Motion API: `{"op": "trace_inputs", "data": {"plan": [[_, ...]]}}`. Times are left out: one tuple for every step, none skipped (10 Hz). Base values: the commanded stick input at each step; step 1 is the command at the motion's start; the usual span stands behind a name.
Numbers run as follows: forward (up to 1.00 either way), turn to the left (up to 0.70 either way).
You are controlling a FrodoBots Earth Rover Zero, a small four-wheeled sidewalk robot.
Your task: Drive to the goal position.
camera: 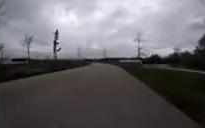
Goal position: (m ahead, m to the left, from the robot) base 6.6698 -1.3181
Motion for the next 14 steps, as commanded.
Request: {"op": "trace_inputs", "data": {"plan": [[1.0,0.0],[1.0,0.0],[1.0,0.0],[1.0,0.0],[1.0,0.0],[1.0,0.0],[1.0,0.0],[1.0,0.0],[1.0,0.0],[1.0,0.0],[1.0,0.0],[1.0,0.0],[1.0,0.0],[1.0,0.0]]}}
